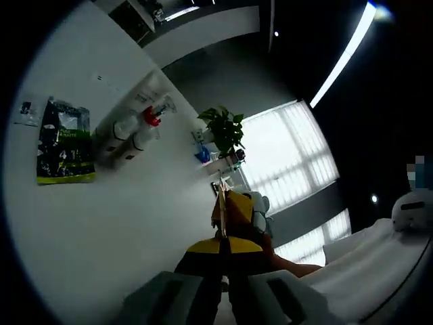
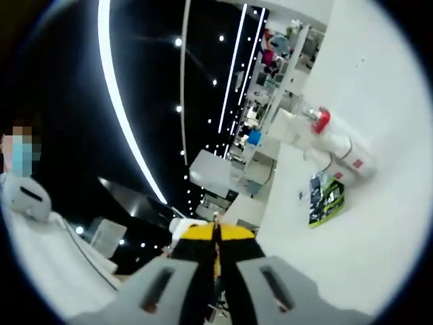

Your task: Arrange the skincare products in the storage area until every visible bottle or jar stands upright without overlapping.

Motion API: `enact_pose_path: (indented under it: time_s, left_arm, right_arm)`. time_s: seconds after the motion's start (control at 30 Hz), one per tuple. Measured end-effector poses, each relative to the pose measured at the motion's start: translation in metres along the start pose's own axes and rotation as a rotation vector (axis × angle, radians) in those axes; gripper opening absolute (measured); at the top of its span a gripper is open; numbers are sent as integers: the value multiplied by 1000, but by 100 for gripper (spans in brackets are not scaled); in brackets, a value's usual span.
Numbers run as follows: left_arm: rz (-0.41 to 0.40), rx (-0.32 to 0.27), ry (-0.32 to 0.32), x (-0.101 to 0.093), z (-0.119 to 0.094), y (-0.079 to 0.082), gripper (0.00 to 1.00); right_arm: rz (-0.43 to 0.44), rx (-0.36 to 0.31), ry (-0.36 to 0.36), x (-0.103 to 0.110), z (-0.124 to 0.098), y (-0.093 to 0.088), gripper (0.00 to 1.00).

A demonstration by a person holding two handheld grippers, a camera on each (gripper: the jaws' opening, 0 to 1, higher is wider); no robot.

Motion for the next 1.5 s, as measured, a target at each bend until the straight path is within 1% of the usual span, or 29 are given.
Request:
enact_pose_path:
  time_s: [0.03, 0.07, 0.1, 0.2, 0.3, 0.33, 0.5, 0.57, 0.7, 0.87, 0.9, 0.93, 1.0, 1.1, 1.17, 1.2, 1.27, 1.33, 1.37, 1.4, 1.47, 1.5]
  left_arm:
    - [6, -12, -4, -1, 0, 0, 1]
    - [14, -23, 7, -2, 1, 0, 3]
    - [11, -29, 10, -1, 2, 1, 4]
    - [-14, -43, -10, -2, 3, 3, 7]
    - [-25, -55, -10, -2, 3, 6, 4]
    - [-17, -50, -21, -2, 2, 7, 2]
    - [-12, -55, -9, -2, -3, 6, 0]
    - [-6, -70, -1, -1, -5, 6, 0]
    - [-37, -101, 3, 1, -9, 9, 0]
    - [-57, -114, 9, 3, -8, 10, 0]
    - [-64, -116, 12, 3, -7, 10, 0]
    - [-66, -119, 14, 3, -7, 9, 0]
    - [-63, -134, 12, 3, -6, 9, 1]
    - [-72, -158, 33, 6, -7, 9, 3]
    - [-87, -172, 27, 10, -13, 11, 2]
    - [-84, -166, 21, 9, -14, 10, 1]
    - [-65, -158, 36, 8, -14, 10, 1]
    - [-79, -155, 44, 9, -16, 9, 0]
    - [-82, -158, 47, 10, -16, 9, 0]
    - [-89, -171, 68, 12, -17, 8, 0]
    - [-113, -185, 63, 14, -20, 8, 0]
    - [-120, -195, 65, 15, -21, 8, 0]
  right_arm:
    - [12, -7, 3, -1, -1, 1, 0]
    - [-2, -3, -1, -1, -1, 1, 0]
    - [9, 2, 8, -1, 0, 1, 0]
    - [23, 24, 21, -1, 3, -2, 0]
    - [26, 60, 33, 0, 8, -8, 0]
    - [21, 58, 28, 0, 8, -8, 0]
    - [14, 65, 28, -1, 11, -10, 1]
    - [13, 68, 26, -2, 11, -10, 2]
    - [13, 82, 22, -2, 9, -11, 2]
    - [10, 99, 19, -2, 6, -11, 0]
    - [-25, 111, 9, -2, 5, -10, 0]
    - [-40, 114, 8, -2, 5, -10, 0]
    - [-23, 109, 10, -1, 5, -9, 0]
    - [-23, 113, -4, -3, 2, -9, 0]
    - [-18, 118, -7, -3, 1, -10, 0]
    - [-15, 122, -7, -4, 1, -11, 0]
    - [-15, 133, -7, -4, 1, -12, 0]
    - [-16, 138, -8, -6, 2, -13, 0]
    - [-24, 140, -14, -8, 4, -15, 0]
    - [-37, 143, -25, -9, 5, -15, 1]
    - [-50, 140, -23, -10, 6, -16, 3]
    - [-48, 137, -22, -11, 7, -16, 6]
Point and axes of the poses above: the point that each gripper's makers call its tool centre point, and the gripper's own axes: z roughly forward along the fingers, x roughly to its left, y roughly out of its top, the point moved 10 cm from there along -z, roughly backward along the fingers, and after that the axes turned 14 degrees about y, right-handed, at the moved point
